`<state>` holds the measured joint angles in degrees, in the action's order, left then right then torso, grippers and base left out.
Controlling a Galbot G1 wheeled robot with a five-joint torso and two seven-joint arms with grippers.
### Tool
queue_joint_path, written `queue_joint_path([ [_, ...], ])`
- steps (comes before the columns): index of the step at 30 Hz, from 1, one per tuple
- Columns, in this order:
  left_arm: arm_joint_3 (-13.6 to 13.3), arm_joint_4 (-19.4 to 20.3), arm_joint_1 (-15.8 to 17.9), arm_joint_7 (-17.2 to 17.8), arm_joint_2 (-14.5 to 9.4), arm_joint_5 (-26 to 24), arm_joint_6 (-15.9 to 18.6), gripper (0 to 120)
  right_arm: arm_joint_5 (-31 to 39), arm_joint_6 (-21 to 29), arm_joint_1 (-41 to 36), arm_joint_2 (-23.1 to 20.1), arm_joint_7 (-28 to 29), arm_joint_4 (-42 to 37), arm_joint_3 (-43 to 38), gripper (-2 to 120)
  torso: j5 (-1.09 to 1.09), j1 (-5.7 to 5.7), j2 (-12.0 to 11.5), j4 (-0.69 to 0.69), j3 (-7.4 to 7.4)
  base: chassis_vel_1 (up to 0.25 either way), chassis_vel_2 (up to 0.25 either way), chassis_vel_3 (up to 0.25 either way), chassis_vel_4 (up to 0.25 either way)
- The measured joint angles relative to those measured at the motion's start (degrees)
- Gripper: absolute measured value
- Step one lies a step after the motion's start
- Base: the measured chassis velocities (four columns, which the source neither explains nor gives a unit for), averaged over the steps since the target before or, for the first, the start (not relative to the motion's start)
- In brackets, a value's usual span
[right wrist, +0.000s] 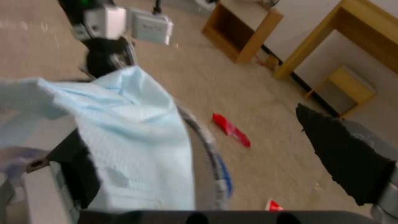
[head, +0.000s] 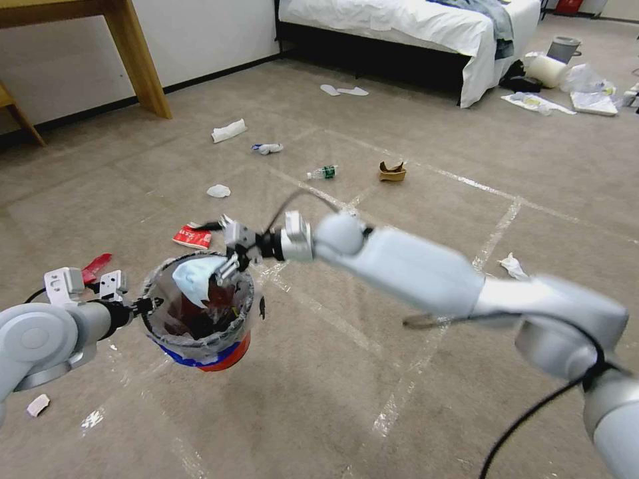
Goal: Pick up the trash bin and place the garbage on the floor into it.
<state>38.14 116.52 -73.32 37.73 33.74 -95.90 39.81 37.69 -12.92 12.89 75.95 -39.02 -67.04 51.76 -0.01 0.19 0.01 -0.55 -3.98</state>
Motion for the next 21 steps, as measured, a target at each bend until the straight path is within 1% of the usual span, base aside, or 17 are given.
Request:
queue_joint_path([
  [1, 0.1, 0.2, -0.1, 0.0, 0.2, 0.1, 0.0, 1, -1.3, -0.1, 1.2, 1.0, -0.5, 1.3, 0.3, 100, 0.0, 0.0, 0.0, 0.0, 0.0, 0.0, 0.0, 0.0, 0.0],
  [2, 0.1, 0.4, -0.2, 0.0, 0.3, 0.1, 0.0, 1, -4.4, -0.8, 2.5, 2.6, -1.6, 3.9, 0.2, 100, 0.0, -0.01, 0.0, 0.0, 0.0, 0.0, 0.0, 0.0, 0.0],
  [3, 0.1, 0.4, -0.2, 0.0, 0.3, 0.1, 0.0, 1, -4.4, -0.8, 2.5, 2.6, -1.6, 3.9, 0.2, 100, 0.0, -0.01, 0.0, 0.0, 0.0, 0.0, 0.0, 0.0, 0.0],
  [5, 0.1, 0.7, -0.2, 0.1, 0.4, 0.1, 0.0, 1, -6.6, -1.8, 4.4, 4.8, -3.3, 7.1, 0.4, 100, 0.0, 0.0, 0.0, 0.0, 0.0, 0.0, 0.0, 0.0, 0.0],
  [6, 0.1, 0.7, -0.2, 0.1, 0.4, 0.1, 0.0, 1, -6.6, -1.8, 4.4, 4.8, -3.3, 7.1, 0.4, 100, 0.0, 0.0, 0.0, 0.0, 0.0, 0.0, 0.0, 0.0, 0.0],
  [8, 0.2, 1.0, -0.2, 0.2, 0.5, 0.1, -0.1, 1, -7.4, -3.0, 6.4, 7.5, -6.7, 10.3, 1.0, 100, 0.0, 0.0, 0.0, -0.01, 0.0, 0.0, 0.0, 0.0, 0.0],
  [9, 0.2, 1.0, -0.2, 0.2, 0.5, 0.1, -0.1, 1, -7.4, -3.0, 6.4, 7.5, -6.7, 10.3, 1.0, 100, 0.0, 0.0, 0.0, -0.01, 0.0, 0.0, 0.0, 0.0, 0.0],
  [10, 0.3, 1.3, -0.2, 0.3, 0.6, 0.1, -0.1, 1, -9.0, -4.2, 7.5, 9.3, -8.7, 12.3, 1.1, 100, 0.0, 0.0, 0.0, 0.0, 0.0, 0.0, 0.0, 0.0, 0.0],
  [11, 0.3, 1.3, -0.2, 0.3, 0.6, 0.1, -0.1, 1, -9.0, -4.2, 7.5, 9.3, -8.7, 12.3, 1.1, 100, 0.0, 0.0, 0.0, 0.0, 0.0, 0.0, 0.0, 0.0, 0.0],
  [13, 0.4, 1.5, -0.3, 0.5, 0.7, 0.1, -0.1, 1, -10.6, -5.8, 8.8, 11.2, -10.6, 14.1, 1.4, 100, -0.01, 0.0, 0.0, 0.01, 0.0, 0.0, 0.0, 0.0, 0.0],
  [15, 0.4, 1.6, -0.3, 0.5, 0.8, 0.1, -0.1, 1, -11.5, -6.4, 9.2, 11.9, -11.5, 14.7, 1.4, 100, 0.0, 0.0, 0.0, 0.0, 0.0, 0.0, 0.0, 0.0, 0.0],
  [16, 0.5, 1.8, -0.3, 0.6, 0.8, 0.1, -0.1, 1, -13.6, -7.5, 10.0, 13.3, -13.4, 15.7, 1.4, 100, -0.01, 0.0, 0.0, 0.0, 0.0, 0.0, 0.0, 0.0, 0.0],
  [17, 0.5, 1.8, -0.3, 0.6, 0.8, 0.1, -0.1, 1, -13.6, -7.5, 10.0, 13.3, -13.4, 15.7, 1.4, 100, -0.01, 0.0, 0.0, 0.0, 0.0, 0.0, 0.0, 0.0, 0.0],
  [19, 0.7, 1.8, -0.2, 0.6, 0.8, 0.1, -0.1, 1, -17.1, -8.9, 11.0, 15.1, -16.2, 16.7, 0.8, 100, 0.0, 0.0, 0.0, 0.0, 0.0, 0.0, 0.0, 0.0, 0.0],
  [20, 0.7, 1.8, -0.2, 0.6, 0.8, 0.1, -0.1, 1, -17.1, -8.9, 11.0, 15.1, -16.2, 16.7, 0.8, 100, 0.0, 0.0, 0.0, 0.0, 0.0, 0.0, 0.0, 0.0, 0.0],
  [21, 0.7, 1.9, -0.2, 0.7, 0.8, 0.1, -0.1, 1, -19.8, -10.2, 11.5, 16.0, -18.0, 17.5, 0.0, 100, 0.0, 0.0, 0.0, 0.01, 0.01, 0.0, 0.0, 0.0, 0.0],
])
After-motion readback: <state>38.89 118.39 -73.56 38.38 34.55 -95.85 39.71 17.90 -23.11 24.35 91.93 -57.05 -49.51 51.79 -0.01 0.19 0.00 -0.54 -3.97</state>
